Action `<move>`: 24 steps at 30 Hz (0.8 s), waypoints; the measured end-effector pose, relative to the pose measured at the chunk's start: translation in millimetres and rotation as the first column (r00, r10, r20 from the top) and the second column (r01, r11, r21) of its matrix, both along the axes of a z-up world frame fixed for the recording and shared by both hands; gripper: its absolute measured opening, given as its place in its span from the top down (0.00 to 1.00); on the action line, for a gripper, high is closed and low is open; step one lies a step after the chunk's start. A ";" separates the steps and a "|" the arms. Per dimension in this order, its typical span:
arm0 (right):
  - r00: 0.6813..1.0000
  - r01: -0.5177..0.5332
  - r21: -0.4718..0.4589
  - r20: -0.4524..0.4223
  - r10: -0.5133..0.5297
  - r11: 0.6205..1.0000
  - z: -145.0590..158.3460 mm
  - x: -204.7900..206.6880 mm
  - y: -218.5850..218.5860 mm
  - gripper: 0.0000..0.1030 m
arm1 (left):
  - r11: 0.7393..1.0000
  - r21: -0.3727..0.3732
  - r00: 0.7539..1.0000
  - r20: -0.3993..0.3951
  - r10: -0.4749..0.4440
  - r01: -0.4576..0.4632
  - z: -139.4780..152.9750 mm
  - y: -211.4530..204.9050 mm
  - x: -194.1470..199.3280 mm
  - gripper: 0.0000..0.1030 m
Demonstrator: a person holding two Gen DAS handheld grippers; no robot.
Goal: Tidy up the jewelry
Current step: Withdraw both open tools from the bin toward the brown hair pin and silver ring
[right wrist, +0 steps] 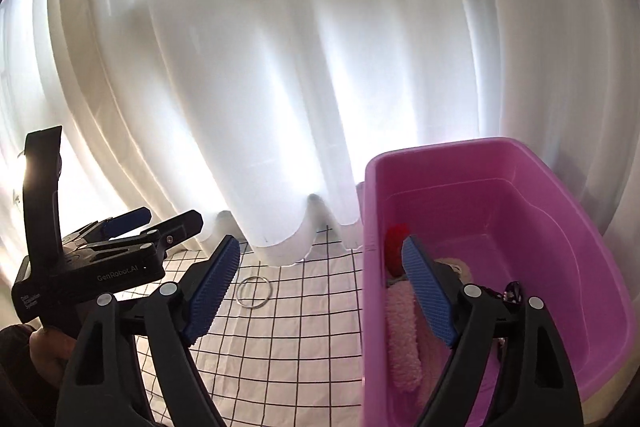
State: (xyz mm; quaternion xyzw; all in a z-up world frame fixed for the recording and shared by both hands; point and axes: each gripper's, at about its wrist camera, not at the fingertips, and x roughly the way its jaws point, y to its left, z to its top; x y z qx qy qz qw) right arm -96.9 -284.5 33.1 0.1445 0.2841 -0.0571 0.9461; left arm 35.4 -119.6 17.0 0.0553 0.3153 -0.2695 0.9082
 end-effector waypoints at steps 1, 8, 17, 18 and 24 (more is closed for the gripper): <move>1.000 -0.025 -0.002 0.005 0.026 1.000 0.6 4.1 11.2 0.22 | 1.000 0.010 1.000 0.005 0.026 -0.026 -3.5 17.3 3.5 0.06; 0.986 -0.125 0.010 -0.107 0.126 0.992 -33.3 51.5 79.3 0.21 | 0.983 0.091 0.983 -0.073 0.167 -0.160 -58.2 101.4 51.5 0.06; 0.943 -0.137 0.033 -0.300 0.141 0.990 -126.4 122.6 132.7 0.21 | 0.976 0.145 0.958 -0.215 0.190 -0.161 -134.1 130.2 119.7 0.06; 0.937 -0.144 0.038 -0.317 0.148 0.989 -136.8 131.1 136.4 0.21 | 0.978 0.144 0.957 -0.227 0.181 -0.151 -141.3 127.5 125.8 0.06; 0.907 -0.107 0.025 -0.406 0.108 0.994 -188.1 170.2 142.5 0.21 | 0.975 0.193 0.956 -0.247 0.160 -0.113 -181.3 112.6 158.4 0.06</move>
